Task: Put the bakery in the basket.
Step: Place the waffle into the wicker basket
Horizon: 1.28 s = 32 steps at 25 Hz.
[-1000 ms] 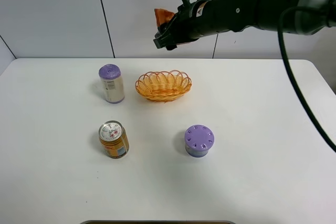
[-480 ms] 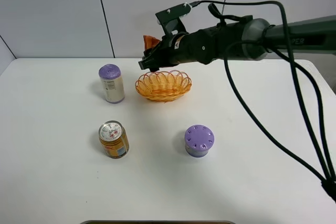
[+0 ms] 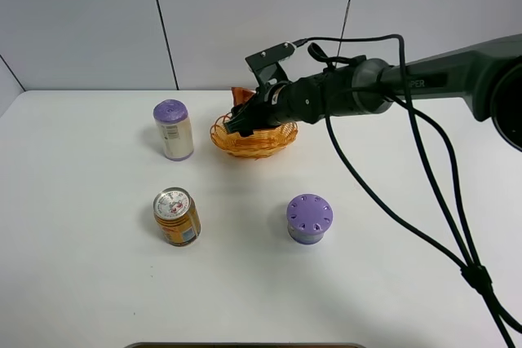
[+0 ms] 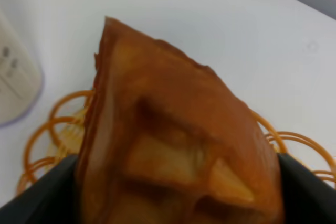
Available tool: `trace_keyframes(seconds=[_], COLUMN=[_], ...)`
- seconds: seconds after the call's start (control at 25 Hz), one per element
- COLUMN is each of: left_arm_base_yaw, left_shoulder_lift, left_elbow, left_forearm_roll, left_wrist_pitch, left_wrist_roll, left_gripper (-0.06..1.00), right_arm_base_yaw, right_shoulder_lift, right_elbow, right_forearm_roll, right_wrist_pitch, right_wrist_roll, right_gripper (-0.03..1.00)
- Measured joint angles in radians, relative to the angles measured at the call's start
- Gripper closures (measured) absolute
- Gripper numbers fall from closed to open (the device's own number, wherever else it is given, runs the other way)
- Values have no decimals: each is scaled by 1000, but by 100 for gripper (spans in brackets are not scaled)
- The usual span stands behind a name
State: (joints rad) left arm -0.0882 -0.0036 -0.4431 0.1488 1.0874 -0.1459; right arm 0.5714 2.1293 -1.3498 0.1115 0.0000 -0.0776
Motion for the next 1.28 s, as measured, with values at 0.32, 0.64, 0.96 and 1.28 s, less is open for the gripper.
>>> trace_keyframes(seconds=[0.32, 0.64, 0.96, 1.28], left_arm_base_yaw=[0, 0, 0, 0], left_shoulder_lift=[0, 0, 0, 0], left_elbow=[0, 0, 0, 0], left_forearm_roll=[6, 7, 7, 7], left_wrist_pitch=[0, 0, 0, 0], left_wrist_roll=[0, 0, 0, 0], left_gripper=[-4, -4, -4, -4], right_arm_base_yaw=[-18, -18, -18, -18], right_shoulder_lift=[54, 69, 69, 69], right_elbow=[0, 0, 0, 0], right_forearm_roll=[0, 0, 0, -3], right_wrist_pitch=[-58, -102, -104, -105], right_wrist_roll=[0, 0, 0, -9], right_gripper=[30, 30, 30, 17])
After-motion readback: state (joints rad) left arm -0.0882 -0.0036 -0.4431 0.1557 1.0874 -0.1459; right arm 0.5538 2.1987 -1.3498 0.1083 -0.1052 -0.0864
